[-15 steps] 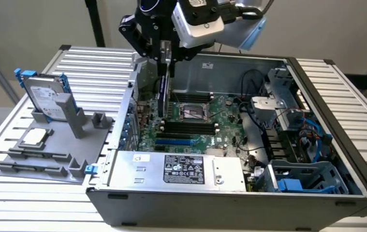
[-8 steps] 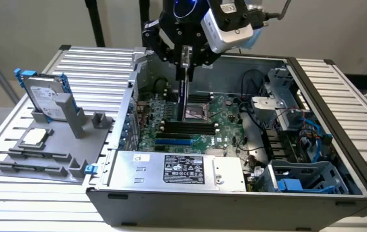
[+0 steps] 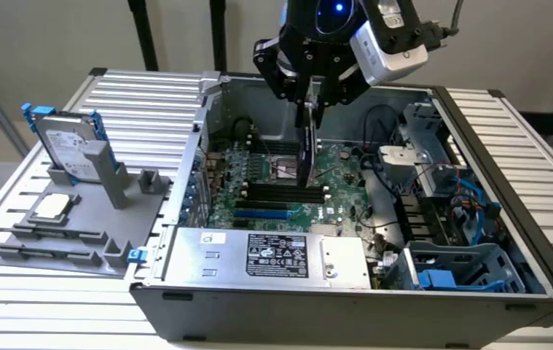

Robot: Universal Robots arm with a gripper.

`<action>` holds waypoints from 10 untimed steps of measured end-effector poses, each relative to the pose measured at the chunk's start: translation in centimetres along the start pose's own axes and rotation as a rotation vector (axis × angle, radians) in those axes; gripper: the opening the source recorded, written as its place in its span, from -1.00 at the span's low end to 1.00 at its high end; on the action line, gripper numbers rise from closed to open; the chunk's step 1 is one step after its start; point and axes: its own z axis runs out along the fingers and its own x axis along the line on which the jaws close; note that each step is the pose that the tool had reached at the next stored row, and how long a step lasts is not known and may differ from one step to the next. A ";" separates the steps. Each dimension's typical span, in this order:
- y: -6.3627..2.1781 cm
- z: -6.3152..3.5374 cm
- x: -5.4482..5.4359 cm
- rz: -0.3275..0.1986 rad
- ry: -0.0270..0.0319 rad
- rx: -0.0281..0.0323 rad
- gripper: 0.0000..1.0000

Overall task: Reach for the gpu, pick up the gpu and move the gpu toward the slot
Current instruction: 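Pick up the gpu and move the gpu toward the slot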

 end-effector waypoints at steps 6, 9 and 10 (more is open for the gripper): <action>0.06 0.01 -0.3 0.000 0.0002 0.0013 -0.47; 0.06 0.01 -0.3 0.000 0.0002 0.0013 -0.47; 0.06 0.01 -0.3 0.000 0.0002 0.0013 -0.47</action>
